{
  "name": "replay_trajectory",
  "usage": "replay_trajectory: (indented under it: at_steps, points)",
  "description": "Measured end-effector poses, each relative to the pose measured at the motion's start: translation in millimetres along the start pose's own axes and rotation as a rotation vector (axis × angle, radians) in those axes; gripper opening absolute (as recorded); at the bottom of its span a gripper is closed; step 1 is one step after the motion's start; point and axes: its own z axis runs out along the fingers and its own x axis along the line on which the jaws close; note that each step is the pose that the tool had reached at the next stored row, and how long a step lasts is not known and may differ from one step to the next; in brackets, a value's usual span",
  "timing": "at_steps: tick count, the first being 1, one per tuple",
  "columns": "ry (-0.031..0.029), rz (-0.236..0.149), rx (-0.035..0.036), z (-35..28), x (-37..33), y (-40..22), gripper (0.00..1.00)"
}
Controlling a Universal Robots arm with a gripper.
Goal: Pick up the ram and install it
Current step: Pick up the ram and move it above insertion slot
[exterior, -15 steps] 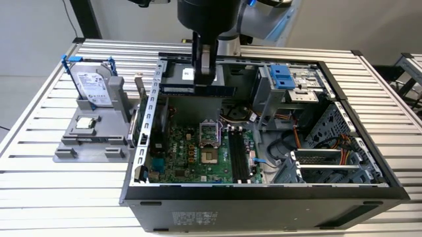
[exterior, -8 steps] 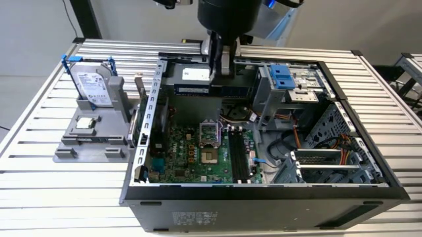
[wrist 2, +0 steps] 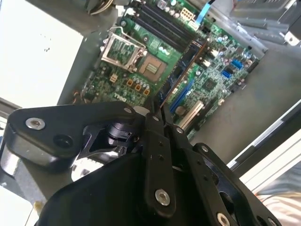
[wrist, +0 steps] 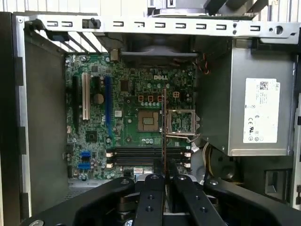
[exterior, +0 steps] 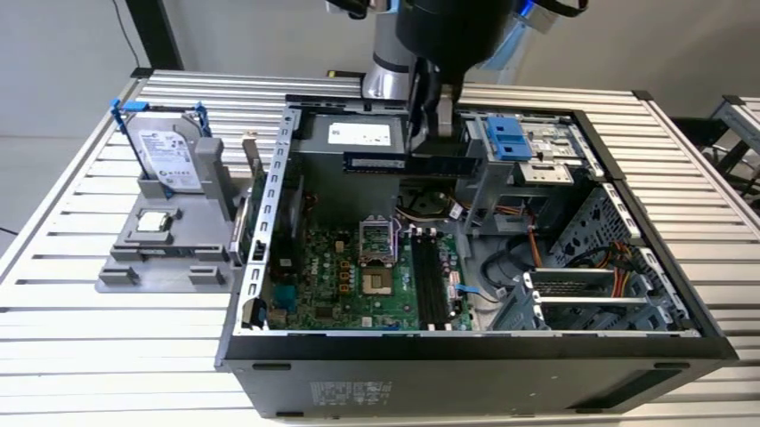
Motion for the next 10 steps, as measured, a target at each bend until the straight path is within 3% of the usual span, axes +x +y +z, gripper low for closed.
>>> replay_trajectory:
  at_steps: [10]
  points:
    - [-0.0001, 0.005, 0.0002, -0.6, -0.6, -32.9, 0.00]
